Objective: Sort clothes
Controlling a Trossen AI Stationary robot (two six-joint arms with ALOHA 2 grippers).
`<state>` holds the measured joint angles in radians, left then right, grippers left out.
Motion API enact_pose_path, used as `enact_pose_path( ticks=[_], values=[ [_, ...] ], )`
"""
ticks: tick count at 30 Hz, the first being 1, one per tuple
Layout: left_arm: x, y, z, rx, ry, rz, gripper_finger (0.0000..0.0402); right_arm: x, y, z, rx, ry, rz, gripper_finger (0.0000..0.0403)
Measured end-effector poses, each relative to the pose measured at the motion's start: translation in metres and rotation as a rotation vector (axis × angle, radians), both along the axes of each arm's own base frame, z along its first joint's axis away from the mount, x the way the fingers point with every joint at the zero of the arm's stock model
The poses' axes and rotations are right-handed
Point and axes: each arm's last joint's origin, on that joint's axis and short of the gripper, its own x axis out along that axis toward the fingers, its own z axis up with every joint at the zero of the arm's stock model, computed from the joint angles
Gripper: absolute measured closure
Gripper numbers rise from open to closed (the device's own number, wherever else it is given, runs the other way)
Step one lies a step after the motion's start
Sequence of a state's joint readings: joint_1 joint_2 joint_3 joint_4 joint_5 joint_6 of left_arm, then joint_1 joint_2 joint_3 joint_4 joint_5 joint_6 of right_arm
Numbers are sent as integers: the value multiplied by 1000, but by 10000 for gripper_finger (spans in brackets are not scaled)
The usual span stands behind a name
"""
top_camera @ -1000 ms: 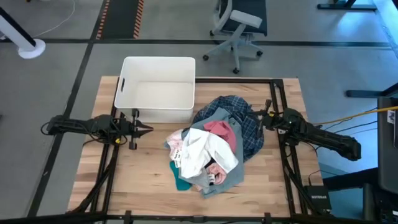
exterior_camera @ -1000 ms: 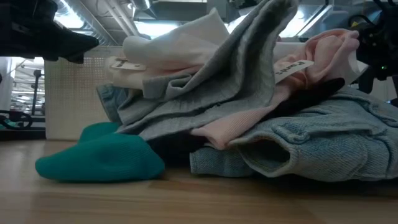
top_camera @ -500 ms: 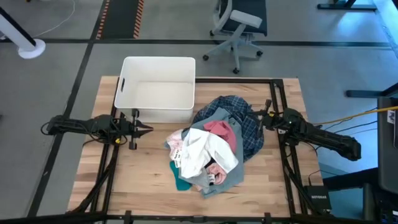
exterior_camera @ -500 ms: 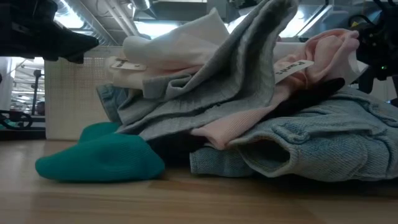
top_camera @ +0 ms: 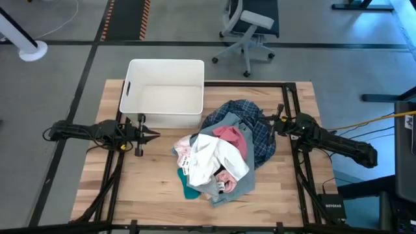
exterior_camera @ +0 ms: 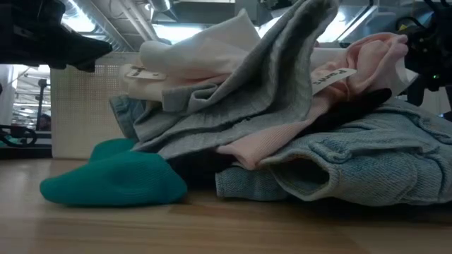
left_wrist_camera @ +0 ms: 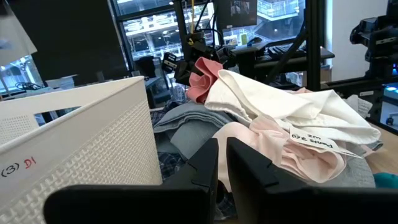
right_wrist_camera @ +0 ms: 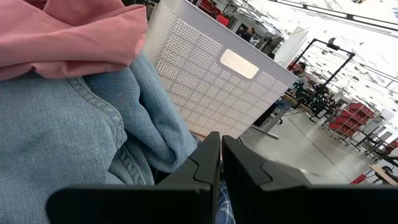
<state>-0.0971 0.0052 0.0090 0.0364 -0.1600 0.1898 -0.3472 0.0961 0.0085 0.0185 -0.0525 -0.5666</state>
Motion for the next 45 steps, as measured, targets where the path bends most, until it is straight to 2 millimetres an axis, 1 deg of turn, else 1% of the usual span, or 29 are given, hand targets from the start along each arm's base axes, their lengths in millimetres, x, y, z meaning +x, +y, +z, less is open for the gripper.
enact_pose_path(
  ticks=[2, 7, 9, 12, 14, 16, 18, 22, 25, 30, 33, 36, 39, 42, 45],
  values=[
    [0, 0, 0, 7, 0, 1, 373, 0, 0, 0, 0, 0, 0, 368],
    [0, 0, 0, 194, 11, 24, 373, 0, 0, 0, 0, 0, 0, 368],
    [0, 0, 0, 213, 12, 26, 373, 0, 0, 0, 0, 1, 0, 368],
    [0, 1, 1, 197, 8, 26, 373, 0, 0, 0, 0, 0, 0, 368],
    [0, 0, 1, 102, 1, 6, 373, 0, 0, 0, 0, 0, 0, 368],
    [0, 0, 1, -70, -11, -15, 373, 0, 0, 0, 0, 1, 0, 368],
    [0, 0, 1, -204, -24, -6, 373, 0, 0, 0, 0, 0, 0, 368],
    [0, 0, 2, -310, -39, -7, 373, 0, 0, 0, 0, 1, 0, 368],
    [0, 0, 1, -455, -40, -29, 373, 0, 0, 0, 0, 0, 0, 368],
    [0, 0, 3, -472, -53, -35, 373, 0, 0, 0, 0, 1, 0, 368],
    [-1, 0, 10, -477, -111, -47, 373, 0, 0, 0, 1, 1, 0, 368],
    [-3, -1, 21, -452, -129, -70, 373, 0, 0, 0, 1, 1, 0, 368],
    [-1, -1, 30, -421, -109, -69, 373, 0, 0, 0, 1, 2, 0, 368],
    [3, -2, 46, -390, -93, -69, 373, 0, 0, 0, 1, 2, 0, 368],
    [11, -5, 60, -362, -45, -70, 373, 0, 0, 0, 1, 2, 0, 368]
  ],
)
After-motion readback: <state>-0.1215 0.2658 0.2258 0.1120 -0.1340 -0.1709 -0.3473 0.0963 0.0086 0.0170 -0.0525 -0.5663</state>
